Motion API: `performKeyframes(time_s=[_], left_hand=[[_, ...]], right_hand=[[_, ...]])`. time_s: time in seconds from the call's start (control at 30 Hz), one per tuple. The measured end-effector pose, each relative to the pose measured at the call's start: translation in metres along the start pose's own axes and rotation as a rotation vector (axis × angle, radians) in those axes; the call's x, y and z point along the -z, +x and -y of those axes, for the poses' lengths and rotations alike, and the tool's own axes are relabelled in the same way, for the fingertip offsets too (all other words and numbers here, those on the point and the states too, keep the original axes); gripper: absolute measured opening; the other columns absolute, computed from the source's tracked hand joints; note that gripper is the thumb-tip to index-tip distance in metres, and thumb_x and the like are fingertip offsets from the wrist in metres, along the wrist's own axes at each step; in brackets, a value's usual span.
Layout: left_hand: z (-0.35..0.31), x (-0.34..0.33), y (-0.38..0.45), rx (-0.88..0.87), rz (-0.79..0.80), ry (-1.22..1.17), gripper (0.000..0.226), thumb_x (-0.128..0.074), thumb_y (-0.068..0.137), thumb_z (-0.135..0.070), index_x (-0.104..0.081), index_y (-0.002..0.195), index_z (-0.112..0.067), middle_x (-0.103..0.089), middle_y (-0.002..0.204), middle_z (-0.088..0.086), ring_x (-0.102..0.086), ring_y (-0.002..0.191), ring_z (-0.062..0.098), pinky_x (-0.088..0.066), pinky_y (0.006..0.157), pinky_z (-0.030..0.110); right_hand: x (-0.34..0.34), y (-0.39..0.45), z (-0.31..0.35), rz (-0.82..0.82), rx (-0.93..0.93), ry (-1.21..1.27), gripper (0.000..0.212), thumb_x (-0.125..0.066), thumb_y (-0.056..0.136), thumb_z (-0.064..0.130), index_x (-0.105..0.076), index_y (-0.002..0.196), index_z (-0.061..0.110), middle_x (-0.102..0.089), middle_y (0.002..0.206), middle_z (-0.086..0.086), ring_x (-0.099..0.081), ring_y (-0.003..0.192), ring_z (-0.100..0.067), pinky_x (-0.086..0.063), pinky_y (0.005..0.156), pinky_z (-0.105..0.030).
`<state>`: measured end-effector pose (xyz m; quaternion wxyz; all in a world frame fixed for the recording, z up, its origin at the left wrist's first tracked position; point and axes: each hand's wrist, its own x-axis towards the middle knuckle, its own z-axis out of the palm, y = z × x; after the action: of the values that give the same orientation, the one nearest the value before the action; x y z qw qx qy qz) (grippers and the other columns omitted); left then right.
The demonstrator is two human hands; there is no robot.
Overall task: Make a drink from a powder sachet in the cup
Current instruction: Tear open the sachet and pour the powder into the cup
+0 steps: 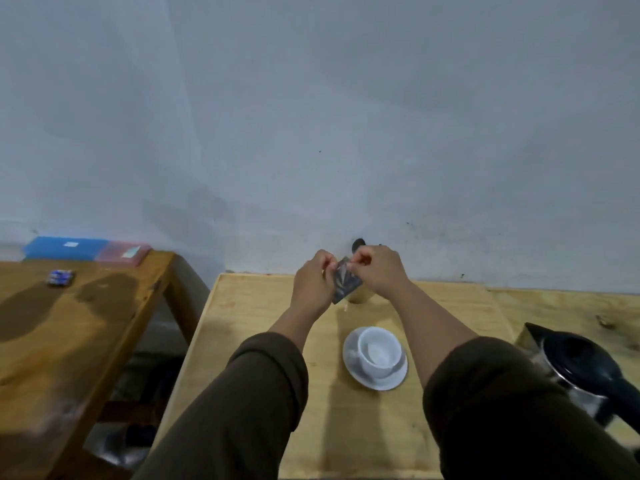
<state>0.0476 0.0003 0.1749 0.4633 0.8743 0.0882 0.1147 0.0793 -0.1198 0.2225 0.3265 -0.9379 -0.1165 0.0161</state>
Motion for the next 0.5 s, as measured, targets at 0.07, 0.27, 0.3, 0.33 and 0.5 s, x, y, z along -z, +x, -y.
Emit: performKeyframes(time_s=[0.07, 0.27, 0.3, 0.33, 0.5], left_hand=[[-0.007, 0.000, -0.003, -0.021, 0.038, -0.015, 0.018, -0.042, 0.098, -0.018, -0.058, 0.098, -0.010, -0.069, 0.097, 0.012, -0.061, 0.086, 0.026, -0.047, 0.072, 0.034], [-0.018, -0.003, -0.006, -0.100, 0.089, 0.083, 0.019, -0.045, 0.095, -0.015, -0.063, 0.098, -0.009, -0.071, 0.096, 0.014, -0.061, 0.083, 0.028, -0.041, 0.069, 0.028], [-0.019, -0.004, -0.005, -0.115, 0.096, 0.110, 0.019, -0.046, 0.095, -0.017, -0.064, 0.097, -0.009, -0.072, 0.096, 0.014, -0.063, 0.085, 0.030, -0.042, 0.070, 0.029], [-0.020, -0.006, -0.006, -0.124, 0.102, 0.124, 0.019, -0.047, 0.095, -0.018, -0.065, 0.097, -0.010, -0.072, 0.095, 0.013, -0.064, 0.086, 0.031, -0.044, 0.070, 0.030], [-0.032, -0.015, -0.008, -0.066, 0.110, -0.005, 0.022, -0.048, 0.095, -0.015, -0.069, 0.096, -0.008, -0.073, 0.097, 0.014, -0.065, 0.092, 0.031, -0.051, 0.083, 0.041]], right_hand=[[0.005, -0.007, 0.000, -0.020, -0.004, 0.002, 0.011, -0.064, 0.083, 0.015, -0.071, 0.087, 0.007, -0.059, 0.078, 0.001, -0.052, 0.076, -0.014, -0.036, 0.063, -0.020], [0.014, -0.026, -0.002, -0.084, -0.026, 0.102, 0.013, -0.071, 0.077, 0.019, -0.069, 0.088, 0.013, -0.062, 0.077, 0.000, -0.056, 0.076, -0.016, -0.046, 0.075, -0.028], [0.017, -0.028, -0.003, -0.088, -0.027, 0.121, 0.015, -0.074, 0.076, 0.021, -0.070, 0.087, 0.012, -0.063, 0.076, -0.001, -0.055, 0.074, -0.015, -0.045, 0.071, -0.025], [0.019, -0.029, -0.004, -0.087, -0.033, 0.133, 0.015, -0.075, 0.076, 0.021, -0.070, 0.085, 0.010, -0.063, 0.075, -0.002, -0.055, 0.071, -0.014, -0.043, 0.065, -0.018], [0.031, -0.026, -0.012, -0.064, -0.045, 0.105, 0.004, -0.069, 0.081, 0.011, -0.066, 0.081, 0.011, -0.051, 0.061, 0.010, -0.045, 0.057, 0.000, -0.033, 0.053, -0.009]])
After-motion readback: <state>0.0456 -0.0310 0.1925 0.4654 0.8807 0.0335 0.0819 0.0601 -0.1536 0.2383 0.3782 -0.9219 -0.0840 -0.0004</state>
